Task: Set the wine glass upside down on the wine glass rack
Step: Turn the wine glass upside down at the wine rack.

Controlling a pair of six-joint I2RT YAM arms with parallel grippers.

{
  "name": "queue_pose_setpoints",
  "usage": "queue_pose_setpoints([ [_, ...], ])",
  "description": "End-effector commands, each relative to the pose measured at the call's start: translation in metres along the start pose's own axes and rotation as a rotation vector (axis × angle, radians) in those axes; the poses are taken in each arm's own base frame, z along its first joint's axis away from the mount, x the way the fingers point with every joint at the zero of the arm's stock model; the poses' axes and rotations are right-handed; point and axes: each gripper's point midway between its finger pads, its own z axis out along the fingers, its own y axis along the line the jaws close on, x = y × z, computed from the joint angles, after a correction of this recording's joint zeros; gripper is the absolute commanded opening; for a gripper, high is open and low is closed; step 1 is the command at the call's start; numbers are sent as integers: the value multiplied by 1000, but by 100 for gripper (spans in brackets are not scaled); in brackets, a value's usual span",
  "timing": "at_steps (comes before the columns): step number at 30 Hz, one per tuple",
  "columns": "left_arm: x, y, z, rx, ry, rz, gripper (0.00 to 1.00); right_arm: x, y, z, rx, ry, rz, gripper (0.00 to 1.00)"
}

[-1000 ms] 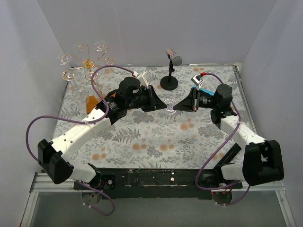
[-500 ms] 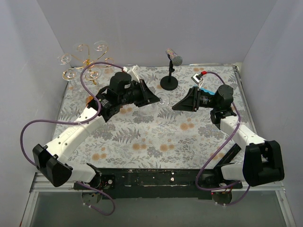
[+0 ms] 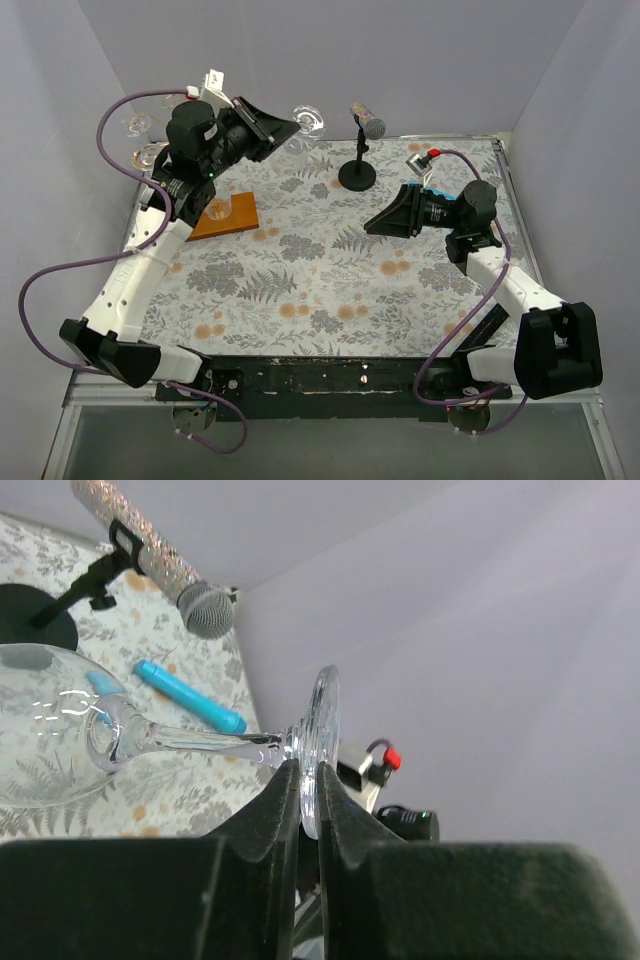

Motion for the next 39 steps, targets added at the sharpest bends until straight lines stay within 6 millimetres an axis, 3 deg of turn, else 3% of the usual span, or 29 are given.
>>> queue_pose_setpoints([
  [1,-34,-13,17,97,-58,-142,0,-5,17,-1,-30,-10,-113,71],
  [13,-100,18,40,-11,-272,-338,0,-5,16,-1,-26,-15,-113,71],
  [20,-137,40,30,-142,-458,-421,0,-5,14,-1,-23,-16,-106,71],
  [39,-172,85,25,-266,-570,-543,0,-6,11,0,-14,-18,-95,71],
])
